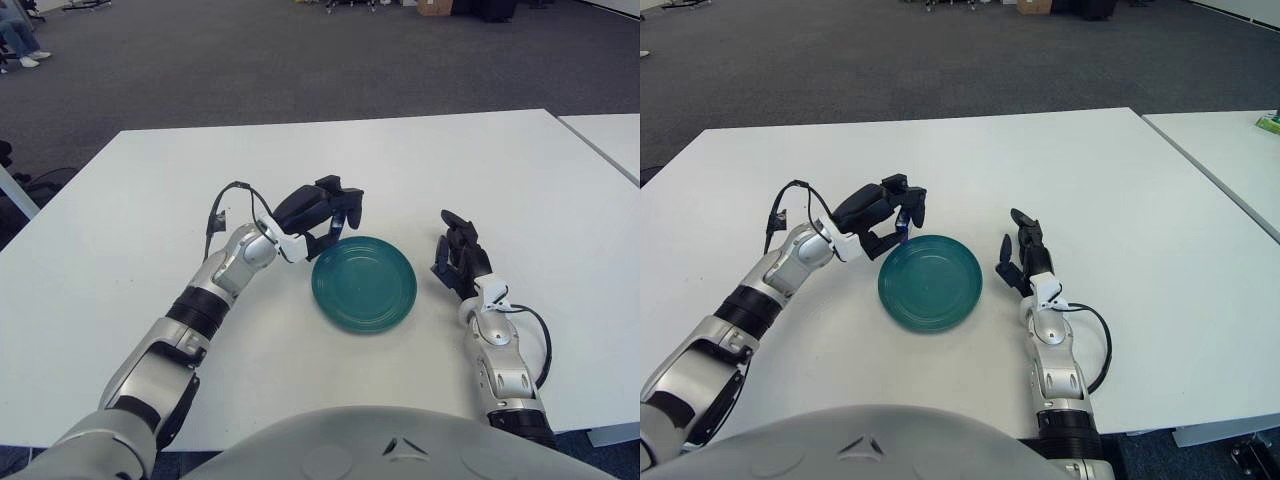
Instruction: Put the gum into the plate.
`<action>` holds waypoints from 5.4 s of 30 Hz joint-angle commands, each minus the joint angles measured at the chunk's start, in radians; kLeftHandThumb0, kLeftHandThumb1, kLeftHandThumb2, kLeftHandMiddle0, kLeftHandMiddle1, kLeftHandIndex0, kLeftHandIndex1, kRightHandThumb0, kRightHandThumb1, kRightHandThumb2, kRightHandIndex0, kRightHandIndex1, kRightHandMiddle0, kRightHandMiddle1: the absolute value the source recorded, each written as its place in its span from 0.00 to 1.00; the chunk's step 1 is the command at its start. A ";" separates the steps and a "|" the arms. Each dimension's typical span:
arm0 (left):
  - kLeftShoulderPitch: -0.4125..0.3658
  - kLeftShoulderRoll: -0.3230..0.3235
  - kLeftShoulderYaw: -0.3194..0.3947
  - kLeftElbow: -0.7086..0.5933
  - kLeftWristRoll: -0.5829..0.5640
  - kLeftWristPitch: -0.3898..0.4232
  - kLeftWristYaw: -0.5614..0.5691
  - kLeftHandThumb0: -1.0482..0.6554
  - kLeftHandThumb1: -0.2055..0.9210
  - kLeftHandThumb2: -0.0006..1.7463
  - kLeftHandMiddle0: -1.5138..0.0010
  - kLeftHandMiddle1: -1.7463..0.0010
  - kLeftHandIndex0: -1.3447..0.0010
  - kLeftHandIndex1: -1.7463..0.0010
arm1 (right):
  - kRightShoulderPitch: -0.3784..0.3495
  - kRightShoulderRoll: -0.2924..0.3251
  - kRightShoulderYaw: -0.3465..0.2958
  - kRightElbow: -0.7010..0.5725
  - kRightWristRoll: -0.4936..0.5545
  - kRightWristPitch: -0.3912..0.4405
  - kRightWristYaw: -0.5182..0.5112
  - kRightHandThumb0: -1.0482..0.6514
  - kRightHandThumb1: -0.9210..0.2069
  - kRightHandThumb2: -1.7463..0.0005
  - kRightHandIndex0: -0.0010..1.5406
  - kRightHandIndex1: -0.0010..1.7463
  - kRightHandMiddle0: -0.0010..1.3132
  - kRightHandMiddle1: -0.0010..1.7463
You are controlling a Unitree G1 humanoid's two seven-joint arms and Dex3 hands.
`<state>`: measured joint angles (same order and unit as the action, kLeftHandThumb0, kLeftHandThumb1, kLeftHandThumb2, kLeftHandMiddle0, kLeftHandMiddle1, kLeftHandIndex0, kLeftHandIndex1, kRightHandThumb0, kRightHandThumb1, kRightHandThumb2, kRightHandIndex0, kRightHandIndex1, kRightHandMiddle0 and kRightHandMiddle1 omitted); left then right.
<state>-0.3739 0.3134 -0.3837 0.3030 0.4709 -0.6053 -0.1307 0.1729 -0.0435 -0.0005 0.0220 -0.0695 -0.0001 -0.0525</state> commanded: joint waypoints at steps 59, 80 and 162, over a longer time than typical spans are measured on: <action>0.120 0.069 -0.034 -0.190 -0.051 0.164 -0.324 0.00 1.00 0.22 1.00 1.00 1.00 1.00 | 0.002 0.076 0.075 -0.014 -0.043 0.142 -0.054 0.16 0.00 0.47 0.12 0.01 0.00 0.23; 0.185 -0.009 0.029 -0.189 -0.361 0.257 -0.405 0.00 1.00 0.27 1.00 1.00 1.00 1.00 | 0.006 0.058 0.072 -0.017 -0.050 0.140 -0.050 0.11 0.00 0.47 0.14 0.01 0.00 0.25; 0.805 -0.455 0.296 -0.232 -0.625 0.257 0.146 0.05 1.00 0.55 0.73 0.98 0.97 0.47 | 0.153 0.082 0.086 -0.130 -0.059 0.077 -0.073 0.21 0.00 0.47 0.09 0.00 0.00 0.22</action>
<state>0.4219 -0.1236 -0.0929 0.0268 -0.1491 -0.3824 0.0158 0.3103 0.0335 0.0864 -0.1368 -0.1343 0.0287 -0.1315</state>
